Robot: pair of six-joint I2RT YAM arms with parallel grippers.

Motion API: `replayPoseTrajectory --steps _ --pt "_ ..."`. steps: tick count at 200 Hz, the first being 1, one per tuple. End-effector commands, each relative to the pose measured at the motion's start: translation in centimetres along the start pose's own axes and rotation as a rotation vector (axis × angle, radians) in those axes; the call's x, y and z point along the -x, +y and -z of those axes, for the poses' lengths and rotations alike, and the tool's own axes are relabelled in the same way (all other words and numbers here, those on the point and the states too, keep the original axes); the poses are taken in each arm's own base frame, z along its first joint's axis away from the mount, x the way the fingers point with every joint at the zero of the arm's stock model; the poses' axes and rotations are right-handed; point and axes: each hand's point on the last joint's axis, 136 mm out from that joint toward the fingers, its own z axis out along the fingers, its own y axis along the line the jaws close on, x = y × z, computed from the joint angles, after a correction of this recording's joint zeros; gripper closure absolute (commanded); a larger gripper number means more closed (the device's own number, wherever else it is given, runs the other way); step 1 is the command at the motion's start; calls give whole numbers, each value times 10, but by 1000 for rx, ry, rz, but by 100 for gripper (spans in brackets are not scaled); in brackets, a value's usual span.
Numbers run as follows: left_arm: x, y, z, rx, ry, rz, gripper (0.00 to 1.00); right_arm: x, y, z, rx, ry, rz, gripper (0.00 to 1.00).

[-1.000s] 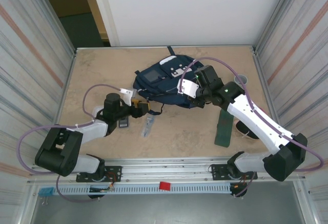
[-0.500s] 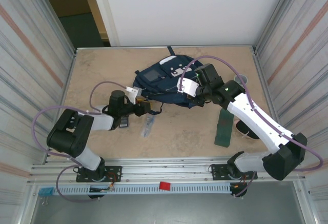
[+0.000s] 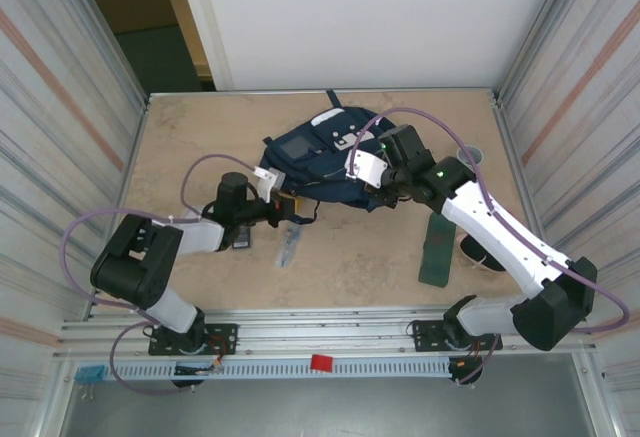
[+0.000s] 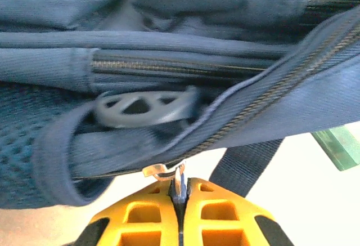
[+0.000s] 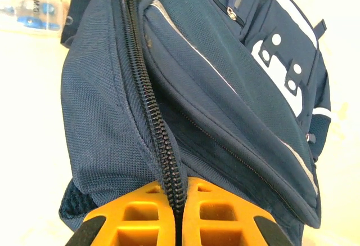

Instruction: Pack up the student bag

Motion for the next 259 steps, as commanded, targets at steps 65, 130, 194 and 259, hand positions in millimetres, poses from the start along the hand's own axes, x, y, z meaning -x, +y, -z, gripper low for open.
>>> replayPoseTrajectory --steps 65,130,194,259 --pt "31 -116 3 -280 72 -223 100 23 -10 -23 -152 -137 -207 100" --pt "31 -146 -2 -290 120 -248 100 43 16 -39 -24 -280 -368 95" --pt "-20 -76 -16 11 286 -154 100 -29 46 -8 188 -188 -1281 36" --pt "-51 -62 -22 65 386 -126 100 -87 72 -38 203 -99 -1759 31"
